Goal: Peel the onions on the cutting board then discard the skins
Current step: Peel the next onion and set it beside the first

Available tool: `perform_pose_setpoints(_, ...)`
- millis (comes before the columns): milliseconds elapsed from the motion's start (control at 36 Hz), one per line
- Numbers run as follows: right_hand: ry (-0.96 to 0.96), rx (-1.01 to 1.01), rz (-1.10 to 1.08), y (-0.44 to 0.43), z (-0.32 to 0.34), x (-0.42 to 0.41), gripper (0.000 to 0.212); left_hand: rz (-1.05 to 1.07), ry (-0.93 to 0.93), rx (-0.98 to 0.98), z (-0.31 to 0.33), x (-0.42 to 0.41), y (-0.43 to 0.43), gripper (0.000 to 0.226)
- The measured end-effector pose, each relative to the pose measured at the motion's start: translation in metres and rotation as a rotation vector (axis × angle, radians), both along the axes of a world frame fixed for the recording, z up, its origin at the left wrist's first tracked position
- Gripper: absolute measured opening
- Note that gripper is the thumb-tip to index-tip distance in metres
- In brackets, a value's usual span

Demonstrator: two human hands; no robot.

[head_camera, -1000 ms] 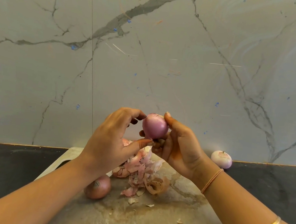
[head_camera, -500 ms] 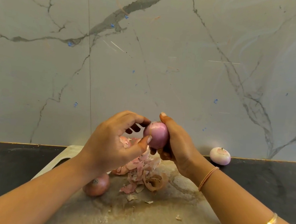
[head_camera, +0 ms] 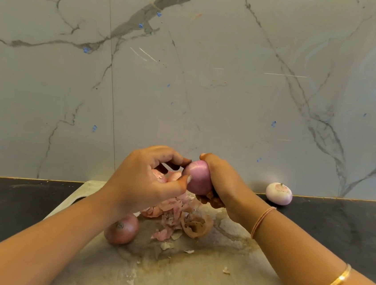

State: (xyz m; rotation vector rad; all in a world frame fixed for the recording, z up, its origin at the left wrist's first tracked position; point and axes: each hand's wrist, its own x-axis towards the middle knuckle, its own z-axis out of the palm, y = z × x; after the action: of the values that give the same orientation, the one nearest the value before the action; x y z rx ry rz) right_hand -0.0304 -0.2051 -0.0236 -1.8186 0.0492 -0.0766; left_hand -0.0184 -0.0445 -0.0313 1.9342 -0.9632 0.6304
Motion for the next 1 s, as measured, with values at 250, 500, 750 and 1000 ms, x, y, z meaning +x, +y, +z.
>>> perform_pose_setpoints(250,0.085,0.024,0.015,0.0001,-0.0034,0.0013,0.041,-0.028,0.067,-0.085,0.0000,0.0001,0.0011,0.009)
perform_pose_setpoints(500,0.074,0.025,0.013,-0.0006,-0.0032,0.0010,0.040,-0.056,0.072,-0.101,0.0002,0.0017,0.0012,0.010)
perform_pose_setpoints(750,0.091,0.053,0.032,-0.0025,-0.0023,0.0009,0.039,-0.043,0.087,-0.072,0.0003,-0.0012,-0.0009,0.023)
perform_pose_setpoints(1000,0.120,0.074,0.006,-0.0008,-0.0032,0.0003,0.039,-0.025,0.105,-0.096,0.0004,0.0006,0.0006,0.009)
